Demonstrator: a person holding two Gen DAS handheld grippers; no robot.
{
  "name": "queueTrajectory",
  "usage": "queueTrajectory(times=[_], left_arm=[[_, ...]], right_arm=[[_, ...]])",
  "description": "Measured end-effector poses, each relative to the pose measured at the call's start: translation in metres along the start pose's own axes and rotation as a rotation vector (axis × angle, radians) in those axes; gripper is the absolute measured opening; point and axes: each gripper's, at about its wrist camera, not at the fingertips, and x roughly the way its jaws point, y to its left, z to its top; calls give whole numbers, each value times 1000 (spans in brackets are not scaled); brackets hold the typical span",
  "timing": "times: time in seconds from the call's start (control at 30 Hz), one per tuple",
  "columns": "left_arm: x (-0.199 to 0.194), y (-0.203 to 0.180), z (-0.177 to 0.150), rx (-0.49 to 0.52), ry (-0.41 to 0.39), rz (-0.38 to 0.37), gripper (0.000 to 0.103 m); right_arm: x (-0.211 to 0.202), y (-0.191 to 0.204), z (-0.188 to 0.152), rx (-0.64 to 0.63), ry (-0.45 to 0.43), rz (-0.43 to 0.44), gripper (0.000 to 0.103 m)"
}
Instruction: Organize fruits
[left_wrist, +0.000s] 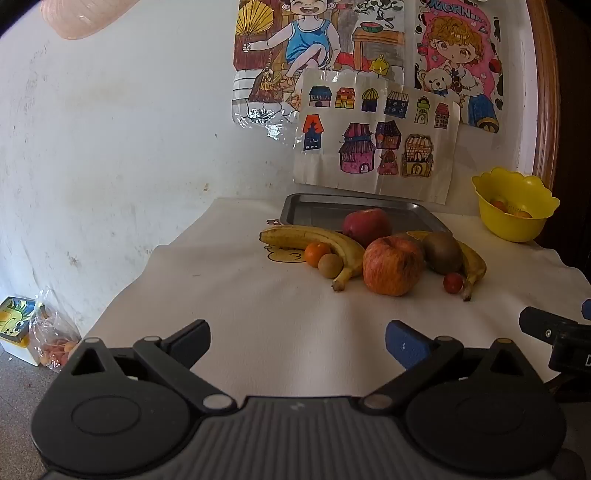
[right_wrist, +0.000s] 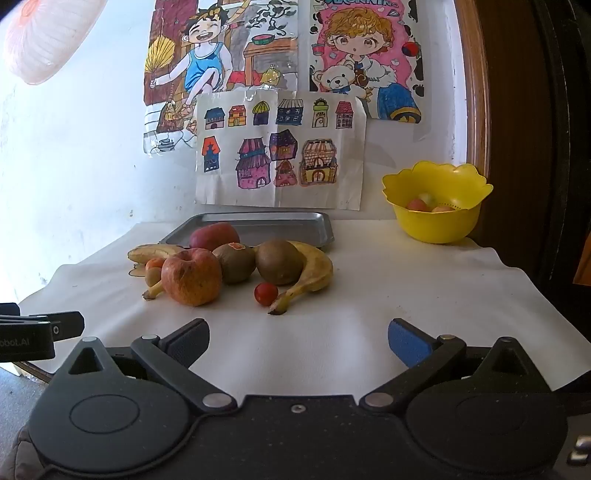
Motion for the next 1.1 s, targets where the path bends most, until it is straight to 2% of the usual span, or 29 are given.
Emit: queueTrajectory(times=[1.1], left_arm=[[0,0,0,1,2,0,103]], right_arm=[[-1,0,3,3,4,2,102]])
